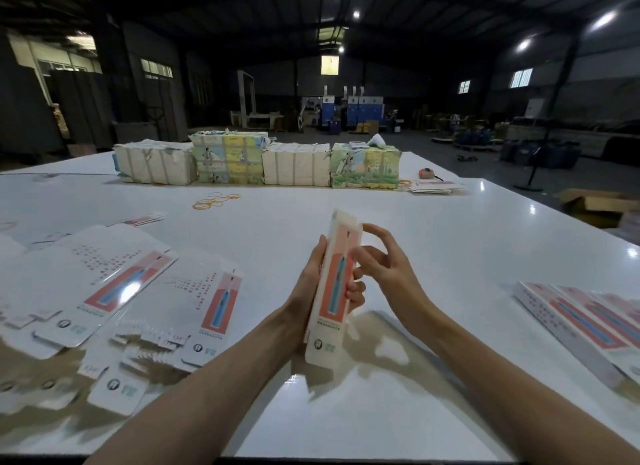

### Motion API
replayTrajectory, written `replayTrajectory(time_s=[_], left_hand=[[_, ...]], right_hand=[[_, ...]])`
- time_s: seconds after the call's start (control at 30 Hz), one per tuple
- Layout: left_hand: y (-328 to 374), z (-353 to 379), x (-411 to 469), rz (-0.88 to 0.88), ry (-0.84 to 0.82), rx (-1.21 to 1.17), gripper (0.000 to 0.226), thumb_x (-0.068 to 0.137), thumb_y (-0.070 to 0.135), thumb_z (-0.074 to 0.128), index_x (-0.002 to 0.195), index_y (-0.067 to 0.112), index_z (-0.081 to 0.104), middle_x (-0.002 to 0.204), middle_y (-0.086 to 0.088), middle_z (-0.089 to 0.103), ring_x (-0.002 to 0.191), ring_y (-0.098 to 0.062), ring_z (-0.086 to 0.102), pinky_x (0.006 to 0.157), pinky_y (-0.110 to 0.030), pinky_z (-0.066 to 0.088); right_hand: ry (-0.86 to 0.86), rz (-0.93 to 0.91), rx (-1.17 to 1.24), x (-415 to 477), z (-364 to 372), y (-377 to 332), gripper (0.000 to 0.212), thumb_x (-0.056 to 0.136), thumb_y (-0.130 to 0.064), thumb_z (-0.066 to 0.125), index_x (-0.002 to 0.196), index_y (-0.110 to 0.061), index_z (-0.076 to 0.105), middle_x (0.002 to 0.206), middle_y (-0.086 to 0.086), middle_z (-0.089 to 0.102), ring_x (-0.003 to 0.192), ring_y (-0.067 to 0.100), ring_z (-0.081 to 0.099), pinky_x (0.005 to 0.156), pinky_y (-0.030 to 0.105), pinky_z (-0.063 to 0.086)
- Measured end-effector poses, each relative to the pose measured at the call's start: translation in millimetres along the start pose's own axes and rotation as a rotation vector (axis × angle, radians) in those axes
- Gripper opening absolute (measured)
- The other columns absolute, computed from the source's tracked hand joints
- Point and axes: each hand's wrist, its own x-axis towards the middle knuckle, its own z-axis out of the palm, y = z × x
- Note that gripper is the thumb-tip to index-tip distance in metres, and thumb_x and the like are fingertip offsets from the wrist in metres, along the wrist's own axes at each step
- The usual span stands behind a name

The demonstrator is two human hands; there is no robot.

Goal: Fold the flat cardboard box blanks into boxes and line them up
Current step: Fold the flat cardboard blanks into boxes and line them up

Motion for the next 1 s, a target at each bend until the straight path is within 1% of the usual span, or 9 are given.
replayTrajectory(time_s=[0.17, 0.27, 0.37, 0.43, 0.53, 0.63, 0.77, 0.9, 1.0], left_hand=[[-8.0, 0.3, -4.1, 0.044, 0.101, 0.244, 0.08, 0.092, 0.082, 0.043, 0.135, 0.017, 0.062, 0.102, -0.019, 0.074, 0.09, -0.032, 0.077, 0.076, -0.041, 0.063], [-9.3, -0.3, -1.3, 0.186, 0.22, 0.422, 0.057, 0.098, 0.073, 0.047, 0.147, 0.048, 0.036, 0.114, -0.011, 0.076, 0.099, -0.037, 0.078, 0.081, -0.05, 0.064], [-8.4, -3.4, 0.5, 0.361, 0.276, 0.594, 0.046, 0.104, 0.067, 0.045, 0.141, 0.079, 0.021, 0.122, 0.016, 0.07, 0.1, -0.025, 0.079, 0.073, -0.043, 0.066], [-8.6, -3.4, 1.9, 0.396, 0.233, 0.636, 0.046, 0.104, 0.069, 0.044, 0.145, 0.078, 0.024, 0.129, 0.017, 0.068, 0.103, -0.026, 0.078, 0.075, -0.047, 0.066], [-4.1, 5.8, 4.1, 0.301, 0.127, 0.544, 0.064, 0.092, 0.075, 0.05, 0.151, 0.066, 0.027, 0.142, -0.002, 0.062, 0.108, -0.034, 0.076, 0.078, -0.05, 0.065], [-4.3, 12.8, 5.8, 0.265, 0.096, 0.605, 0.086, 0.087, 0.047, 0.072, 0.151, 0.06, 0.016, 0.143, 0.005, 0.052, 0.11, -0.027, 0.076, 0.076, -0.039, 0.064], [-11.6, 3.8, 6.5, 0.257, 0.039, 0.63, 0.104, 0.082, 0.013, 0.086, 0.143, 0.066, 0.021, 0.146, -0.007, 0.049, 0.118, -0.035, 0.071, 0.084, -0.048, 0.064], [-12.0, 2.5, 7.9, 0.214, 0.025, 0.588, 0.095, 0.082, 0.011, 0.081, 0.145, 0.057, 0.027, 0.138, -0.005, 0.054, 0.11, -0.023, 0.076, 0.076, -0.038, 0.064], [-15.4, -2.6, 7.2, 0.201, 0.087, 0.612, 0.103, 0.075, 0.012, 0.084, 0.151, 0.048, 0.026, 0.132, -0.008, 0.058, 0.105, -0.023, 0.077, 0.074, -0.038, 0.064]], right_hand=[[0.013, -0.042, 0.0, 0.4, -0.5, -3.4, 0.051, 0.099, -0.039, 0.068, 0.145, -0.041, 0.045, 0.106, 0.005, 0.077, 0.106, 0.026, 0.075, 0.084, 0.029, 0.063], [0.022, -0.043, -0.017, 2.4, -6.5, -3.3, 0.054, 0.097, -0.042, 0.071, 0.144, -0.042, 0.047, 0.1, 0.006, 0.077, 0.101, 0.025, 0.076, 0.076, 0.026, 0.061], [0.025, -0.027, -0.049, 5.8, -7.5, -1.0, 0.055, 0.096, -0.044, 0.071, 0.145, -0.039, 0.047, 0.099, 0.001, 0.078, 0.102, 0.022, 0.075, 0.074, 0.02, 0.059], [0.018, -0.022, -0.056, 7.0, -7.9, -1.2, 0.055, 0.097, -0.042, 0.071, 0.146, -0.038, 0.047, 0.098, 0.0, 0.077, 0.101, 0.021, 0.076, 0.073, 0.02, 0.059], [0.007, -0.007, -0.064, 7.2, -9.9, -2.2, 0.058, 0.093, -0.046, 0.073, 0.145, -0.039, 0.047, 0.097, -0.001, 0.077, 0.1, 0.021, 0.077, 0.073, 0.024, 0.061], [-0.007, 0.021, -0.092, 7.6, -11.3, -1.3, 0.06, 0.093, -0.048, 0.073, 0.145, -0.041, 0.046, 0.101, -0.004, 0.077, 0.103, 0.019, 0.076, 0.079, 0.027, 0.063], [-0.047, 0.031, -0.07, 8.1, -14.9, 0.1, 0.049, 0.096, -0.039, 0.073, 0.141, -0.035, 0.053, 0.094, 0.003, 0.073, 0.101, 0.024, 0.076, 0.083, 0.03, 0.063], [-0.08, 0.06, -0.091, 7.5, -18.2, -1.4, 0.037, 0.097, -0.032, 0.074, 0.128, -0.02, 0.058, 0.101, 0.006, 0.075, 0.1, 0.024, 0.077, 0.087, 0.035, 0.064], [-0.09, 0.051, -0.122, 6.4, -15.6, 2.1, 0.032, 0.1, -0.032, 0.071, 0.126, -0.018, 0.058, 0.103, 0.008, 0.075, 0.099, 0.023, 0.076, 0.086, 0.033, 0.063]])
